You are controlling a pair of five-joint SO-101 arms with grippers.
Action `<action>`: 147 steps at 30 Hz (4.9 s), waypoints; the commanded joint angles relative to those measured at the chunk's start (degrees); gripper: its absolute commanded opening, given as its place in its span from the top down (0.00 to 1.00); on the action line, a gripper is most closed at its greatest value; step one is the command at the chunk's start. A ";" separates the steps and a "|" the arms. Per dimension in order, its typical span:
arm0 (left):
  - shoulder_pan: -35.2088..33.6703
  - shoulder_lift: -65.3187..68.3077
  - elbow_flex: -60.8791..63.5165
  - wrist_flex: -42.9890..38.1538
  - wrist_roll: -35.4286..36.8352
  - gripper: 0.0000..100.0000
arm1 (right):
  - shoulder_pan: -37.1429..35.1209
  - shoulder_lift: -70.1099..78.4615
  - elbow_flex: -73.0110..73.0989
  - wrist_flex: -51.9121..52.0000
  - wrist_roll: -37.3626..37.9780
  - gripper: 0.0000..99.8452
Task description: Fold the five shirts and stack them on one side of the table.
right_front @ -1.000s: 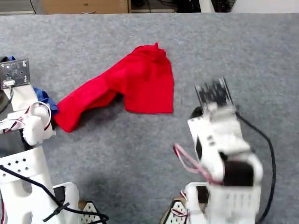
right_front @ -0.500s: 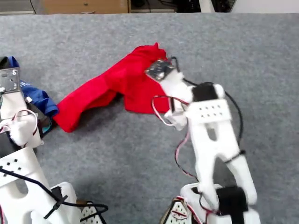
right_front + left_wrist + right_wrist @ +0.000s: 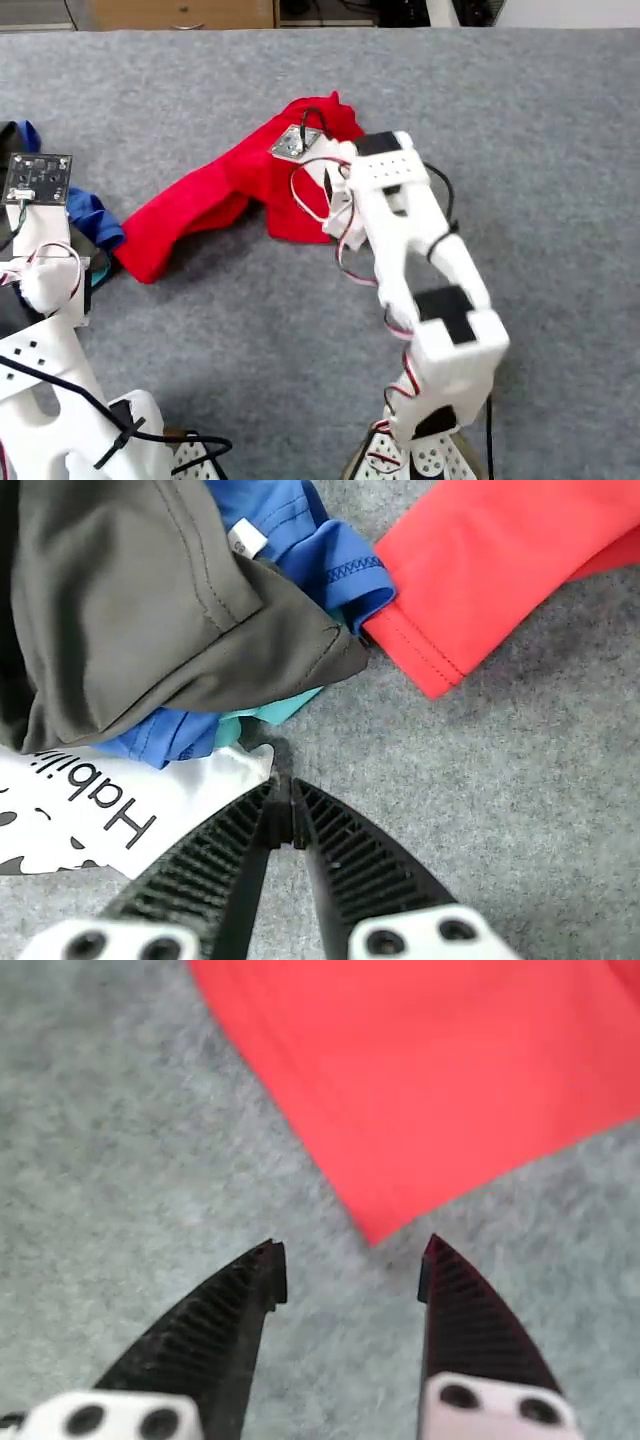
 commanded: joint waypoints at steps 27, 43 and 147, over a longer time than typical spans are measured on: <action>-0.35 -0.31 4.22 -7.74 -0.26 0.98 | 2.15 25.45 -28.18 17.85 0.26 0.77; -0.35 -0.31 4.22 -7.38 -0.18 0.98 | 5.05 26.42 -28.18 9.14 0.53 0.96; 22.24 69.49 -28.04 -11.16 -2.37 0.87 | 17.01 -21.32 -22.55 22.95 9.93 1.00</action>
